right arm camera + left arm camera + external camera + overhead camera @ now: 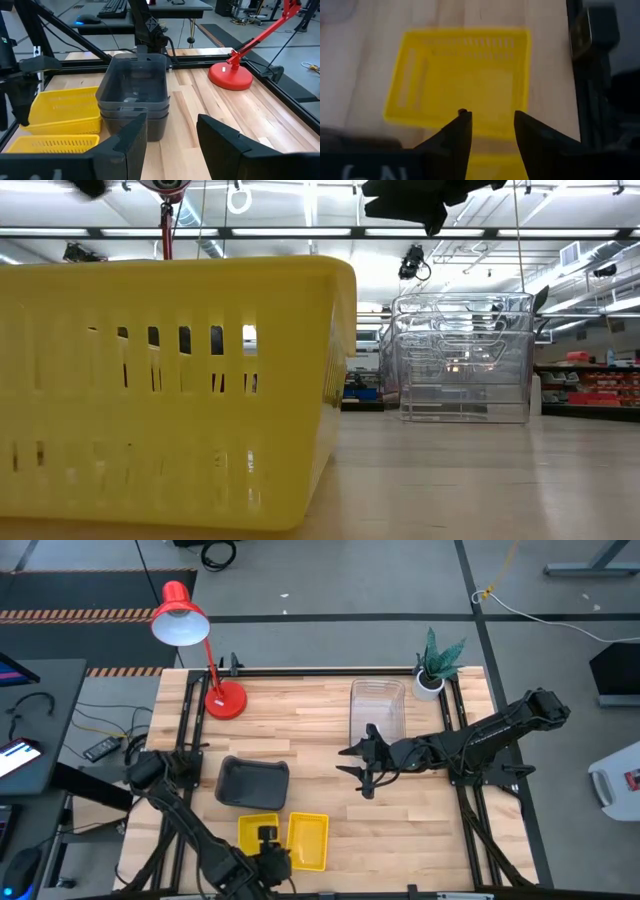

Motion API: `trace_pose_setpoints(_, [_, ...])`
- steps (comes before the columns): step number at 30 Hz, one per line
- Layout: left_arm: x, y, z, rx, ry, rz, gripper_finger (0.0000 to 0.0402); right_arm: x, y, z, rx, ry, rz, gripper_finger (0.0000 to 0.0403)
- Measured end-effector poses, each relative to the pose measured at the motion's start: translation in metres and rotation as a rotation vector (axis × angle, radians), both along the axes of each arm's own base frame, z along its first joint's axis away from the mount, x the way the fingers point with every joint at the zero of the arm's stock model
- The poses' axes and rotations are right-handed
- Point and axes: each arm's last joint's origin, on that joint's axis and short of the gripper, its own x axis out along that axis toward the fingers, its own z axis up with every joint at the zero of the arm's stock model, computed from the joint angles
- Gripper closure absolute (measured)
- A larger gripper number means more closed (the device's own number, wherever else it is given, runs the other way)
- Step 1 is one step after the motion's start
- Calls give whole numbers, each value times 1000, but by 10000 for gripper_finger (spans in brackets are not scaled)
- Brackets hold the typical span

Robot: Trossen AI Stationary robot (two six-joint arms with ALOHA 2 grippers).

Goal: Stack baskets by color
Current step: Stack the right yellow bin on the left yellow bin

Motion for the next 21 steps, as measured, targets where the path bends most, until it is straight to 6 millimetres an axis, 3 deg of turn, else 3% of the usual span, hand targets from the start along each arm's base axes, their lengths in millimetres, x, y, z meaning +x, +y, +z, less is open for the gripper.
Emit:
trace_pose_setpoints(11, [39,3,-11,-70,-73,-58,257,0,2,0,0,5,12,226])
trace_pose_setpoints(21, [53,-2,-30,-154,-28,-148,259,-3,11,-1,-4,10,48,226])
